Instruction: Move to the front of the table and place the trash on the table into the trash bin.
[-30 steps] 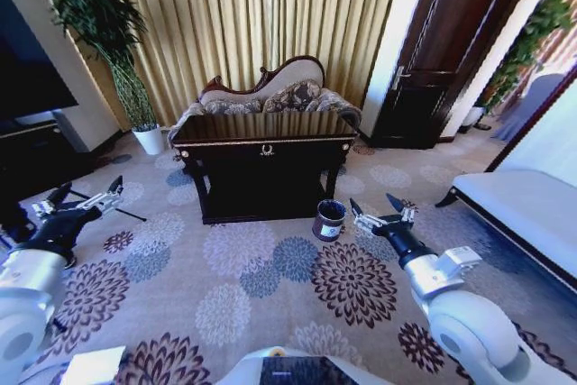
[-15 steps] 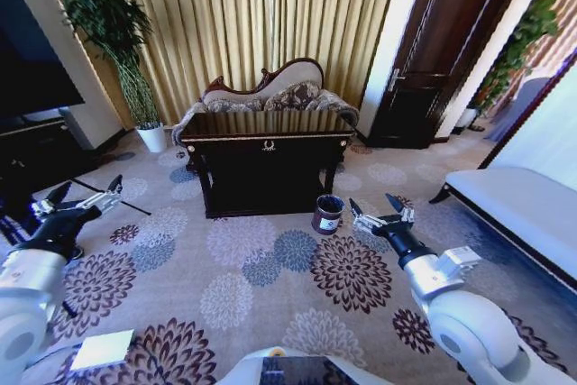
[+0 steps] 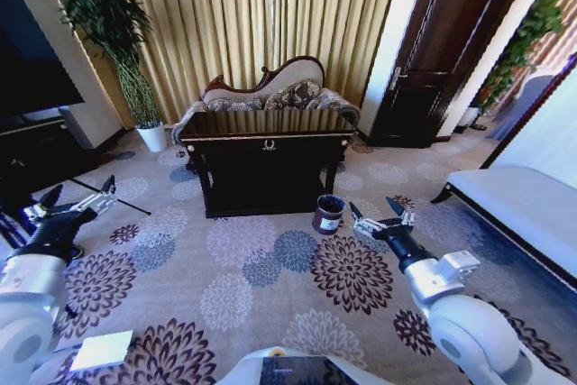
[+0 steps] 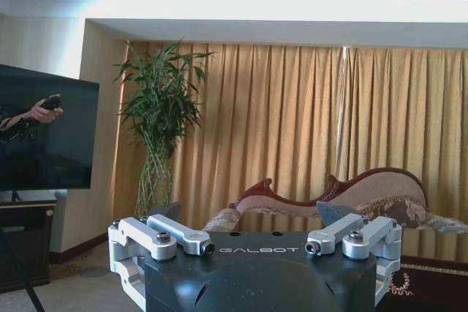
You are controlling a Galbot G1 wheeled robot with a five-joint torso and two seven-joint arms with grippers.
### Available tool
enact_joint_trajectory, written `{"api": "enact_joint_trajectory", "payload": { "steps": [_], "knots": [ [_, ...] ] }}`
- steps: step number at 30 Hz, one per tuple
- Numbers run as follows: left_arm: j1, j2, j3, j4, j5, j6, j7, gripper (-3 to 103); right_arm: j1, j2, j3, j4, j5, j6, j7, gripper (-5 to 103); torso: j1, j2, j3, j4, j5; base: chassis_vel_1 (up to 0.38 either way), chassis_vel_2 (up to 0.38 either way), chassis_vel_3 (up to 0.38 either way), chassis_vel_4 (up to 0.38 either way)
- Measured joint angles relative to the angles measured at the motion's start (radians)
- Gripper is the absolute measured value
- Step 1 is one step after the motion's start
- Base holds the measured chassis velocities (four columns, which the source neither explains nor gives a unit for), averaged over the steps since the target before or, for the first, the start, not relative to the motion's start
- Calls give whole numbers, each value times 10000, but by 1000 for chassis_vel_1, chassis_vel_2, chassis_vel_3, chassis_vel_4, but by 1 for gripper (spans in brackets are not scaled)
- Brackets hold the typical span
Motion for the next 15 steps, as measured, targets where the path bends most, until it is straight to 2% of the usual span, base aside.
{"api": "enact_joint_trajectory", "payload": {
  "steps": [15],
  "knots": [
    [-84, -24, 116, 1, 39, 51, 29, 100, 69, 21, -69, 0, 39, 3, 0, 100, -1, 0, 0, 0, -1, 0, 0, 0, 0]
  ]
}}
